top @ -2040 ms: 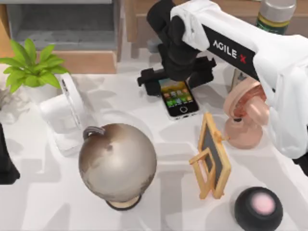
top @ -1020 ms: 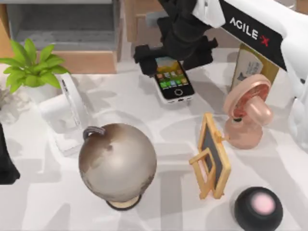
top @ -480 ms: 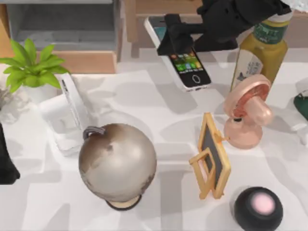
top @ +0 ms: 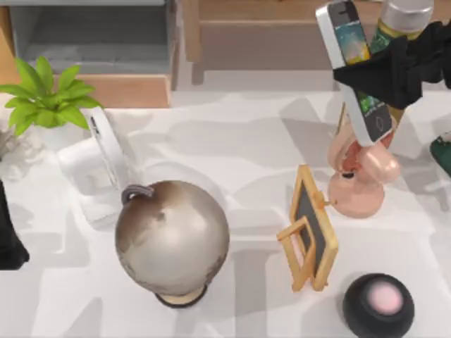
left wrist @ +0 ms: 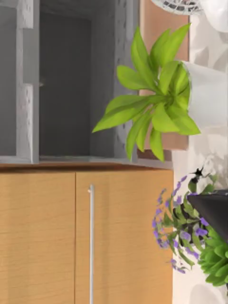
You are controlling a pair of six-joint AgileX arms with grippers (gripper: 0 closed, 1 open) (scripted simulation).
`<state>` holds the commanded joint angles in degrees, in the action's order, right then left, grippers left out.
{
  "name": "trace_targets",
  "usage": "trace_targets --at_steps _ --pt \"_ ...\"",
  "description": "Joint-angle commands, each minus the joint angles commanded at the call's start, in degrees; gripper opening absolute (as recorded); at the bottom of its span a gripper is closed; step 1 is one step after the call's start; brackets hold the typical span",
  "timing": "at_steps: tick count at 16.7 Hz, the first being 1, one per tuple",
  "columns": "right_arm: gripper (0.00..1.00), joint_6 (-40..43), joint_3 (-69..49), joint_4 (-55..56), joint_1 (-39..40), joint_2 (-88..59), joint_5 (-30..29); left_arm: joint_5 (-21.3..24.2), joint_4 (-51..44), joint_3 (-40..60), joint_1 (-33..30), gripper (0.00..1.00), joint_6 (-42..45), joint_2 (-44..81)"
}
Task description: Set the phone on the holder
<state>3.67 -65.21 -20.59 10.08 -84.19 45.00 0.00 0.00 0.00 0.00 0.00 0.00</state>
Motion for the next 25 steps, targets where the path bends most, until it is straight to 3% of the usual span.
trace_targets --at_steps 6,13,19,25 --pt "0.0 8.0 19.5 22.2 -19.8 8.9 7.2 0.0 0.0 0.0 0.0 1.0 0.0 0.0" --pt "0.0 14.0 31.2 40.9 -39.1 8.2 8.0 0.0 0.0 0.0 0.0 1.0 0.0 0.0" --pt "0.0 14.6 32.2 42.9 -41.3 7.7 7.8 0.0 0.0 0.0 0.0 1.0 0.0 0.0" --pt "0.0 12.9 30.2 46.8 -38.6 5.3 5.2 0.0 0.0 0.0 0.0 1.0 0.0 0.0"
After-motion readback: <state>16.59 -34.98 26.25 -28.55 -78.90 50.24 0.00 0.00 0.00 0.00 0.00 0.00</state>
